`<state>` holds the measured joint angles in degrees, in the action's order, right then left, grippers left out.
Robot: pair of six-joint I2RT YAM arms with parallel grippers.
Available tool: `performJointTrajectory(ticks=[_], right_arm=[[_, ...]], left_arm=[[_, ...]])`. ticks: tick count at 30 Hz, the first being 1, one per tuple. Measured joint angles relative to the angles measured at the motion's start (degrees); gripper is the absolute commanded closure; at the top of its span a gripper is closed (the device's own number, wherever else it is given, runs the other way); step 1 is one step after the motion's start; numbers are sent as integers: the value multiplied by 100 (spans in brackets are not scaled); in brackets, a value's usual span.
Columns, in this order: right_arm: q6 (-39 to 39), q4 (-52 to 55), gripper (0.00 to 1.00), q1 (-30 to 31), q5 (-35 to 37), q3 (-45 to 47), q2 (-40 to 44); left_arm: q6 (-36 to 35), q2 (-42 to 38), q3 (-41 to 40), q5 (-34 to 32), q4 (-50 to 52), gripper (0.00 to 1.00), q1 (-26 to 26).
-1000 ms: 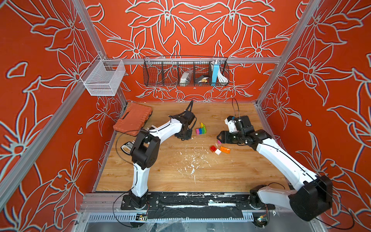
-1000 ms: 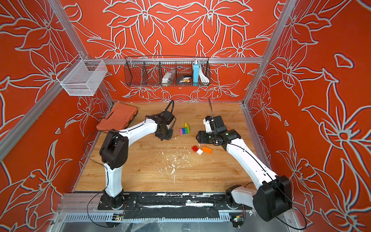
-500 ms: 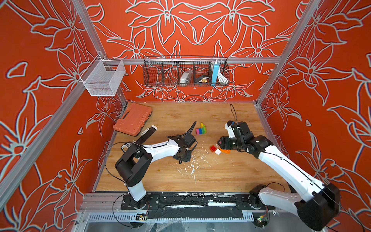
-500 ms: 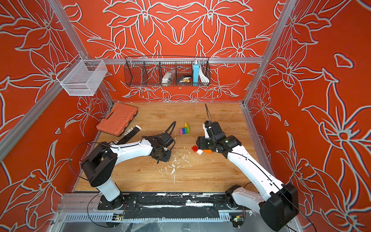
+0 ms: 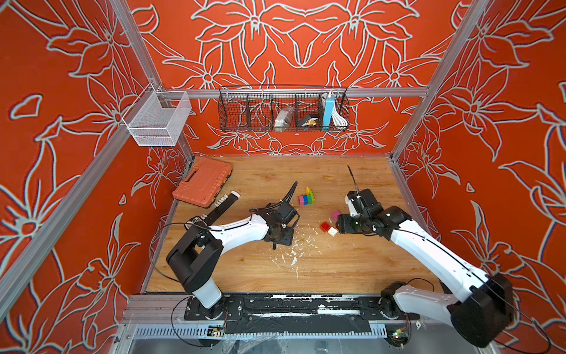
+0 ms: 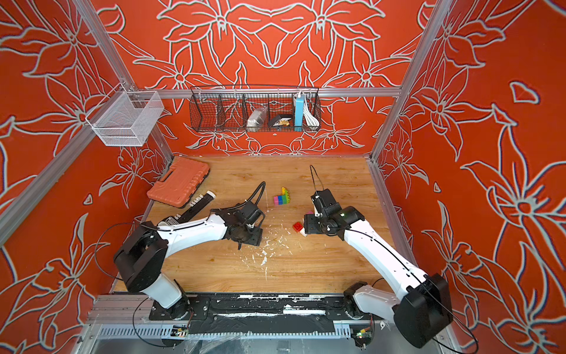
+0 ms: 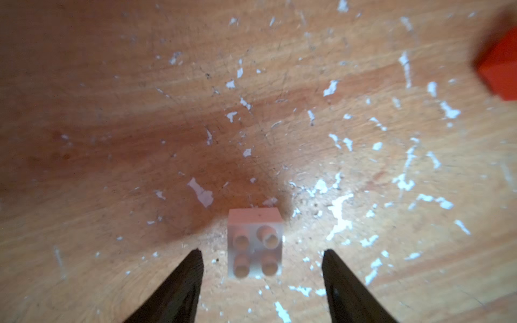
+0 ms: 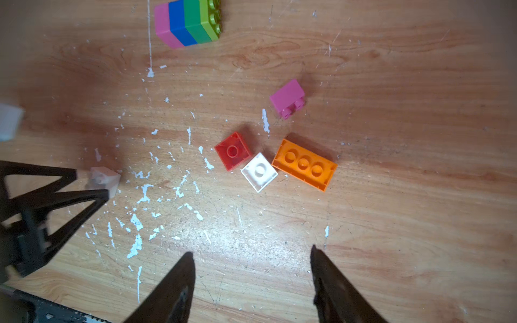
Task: Assemble the letter r with lego
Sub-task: Place the lego brick at the center of the board, then pick up the lego brick from the center of the board.
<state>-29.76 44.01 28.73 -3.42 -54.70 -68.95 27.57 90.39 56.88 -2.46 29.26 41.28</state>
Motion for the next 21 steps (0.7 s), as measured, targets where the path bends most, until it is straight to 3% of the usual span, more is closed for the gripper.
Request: performJointTrajectory(ticks=[7, 14, 18, 21], right_arm=[[-70, -164, 40, -691, -387, -278, -1062], [-260, -286, 50, -1082, -789, -756, -1672], [-291, -313, 47, -1204, -927, -1056, -2055], [-289, -369, 38, -1237, -1005, -1453, -2601]], left_arm=[[-138, -979, 2, 387, -24, 30, 2], [-404, -994, 127, 798, 133, 33, 9], [-566, -905, 444, 903, 236, 33, 85], [-654, -898, 566, 931, 249, 33, 155]])
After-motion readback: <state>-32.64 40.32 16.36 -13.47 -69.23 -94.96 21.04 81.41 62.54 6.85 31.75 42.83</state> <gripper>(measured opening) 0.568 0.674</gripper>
